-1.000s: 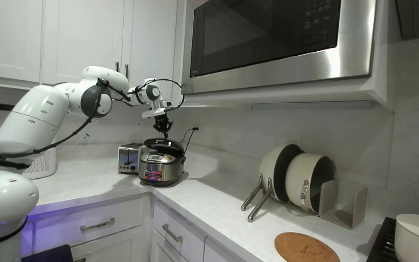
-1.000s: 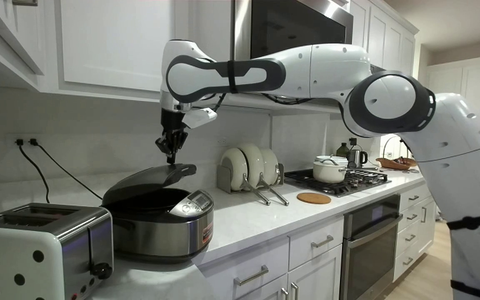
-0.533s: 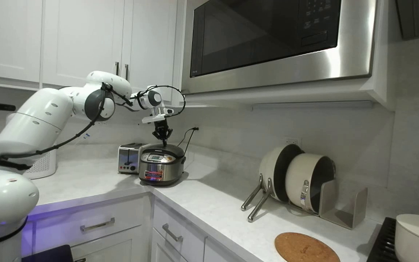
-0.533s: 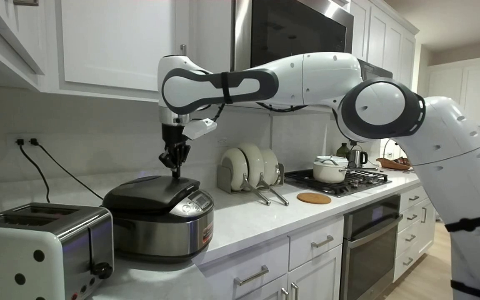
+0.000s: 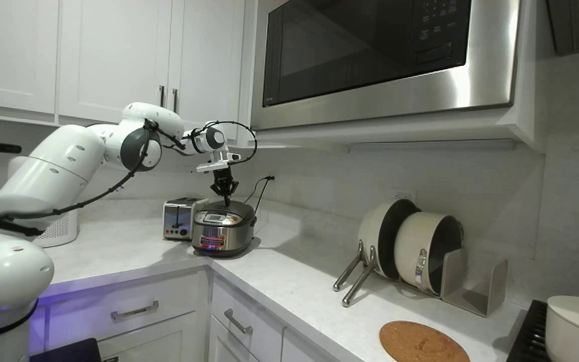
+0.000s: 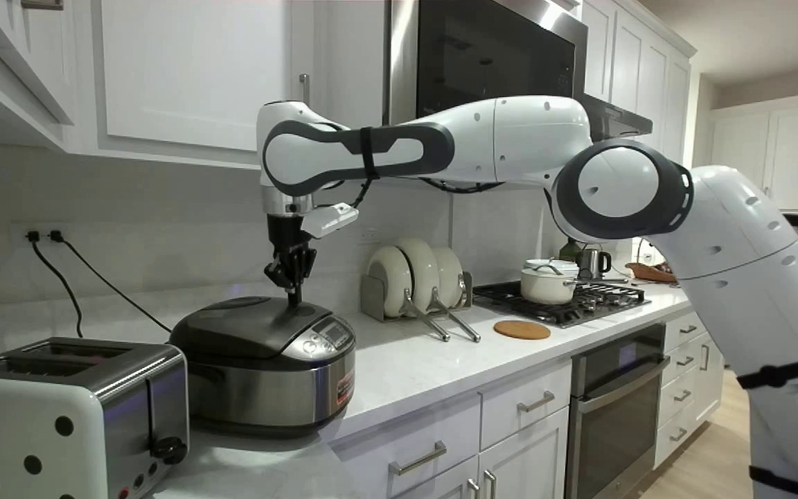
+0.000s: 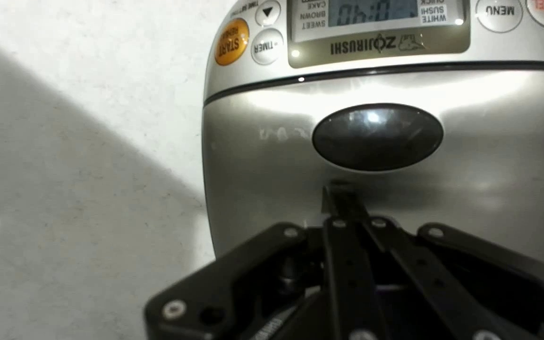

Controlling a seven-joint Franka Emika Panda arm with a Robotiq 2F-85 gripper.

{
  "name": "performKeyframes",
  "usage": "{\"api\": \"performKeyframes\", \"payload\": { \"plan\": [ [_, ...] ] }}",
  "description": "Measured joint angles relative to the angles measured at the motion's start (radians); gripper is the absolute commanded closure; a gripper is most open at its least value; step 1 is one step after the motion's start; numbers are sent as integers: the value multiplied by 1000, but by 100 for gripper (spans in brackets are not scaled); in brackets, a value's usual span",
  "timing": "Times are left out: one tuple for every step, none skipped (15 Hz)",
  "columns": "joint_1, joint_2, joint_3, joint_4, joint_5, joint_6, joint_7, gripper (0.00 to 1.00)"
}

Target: Close the lid of the silver warmer

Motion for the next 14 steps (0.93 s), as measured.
{"api": "performKeyframes", "payload": {
  "plan": [
    [0,3,0,3,1,-4,0,100],
    [0,5,0,6,2,-7,0,100],
    [-1,6,0,8,4,-8,0,100],
    [-1,7,0,8,7,-8,0,100],
    [-2,7,0,8,9,-8,0,100],
    [-3,7,0,8,11,-8,0,100],
    [-3,7,0,8,12,-8,0,100],
    [-4,7,0,8,14,-8,0,100],
    [-5,7,0,8,17,-8,1,100],
    [-6,7,0,8,19,-8,1,100],
    [-7,7,0,8,21,-8,2,74],
    [-7,7,0,8,23,-8,3,73],
    [-7,7,0,8,23,-9,4,68],
    [-7,6,0,8,24,-10,4,60]
  ]
}}
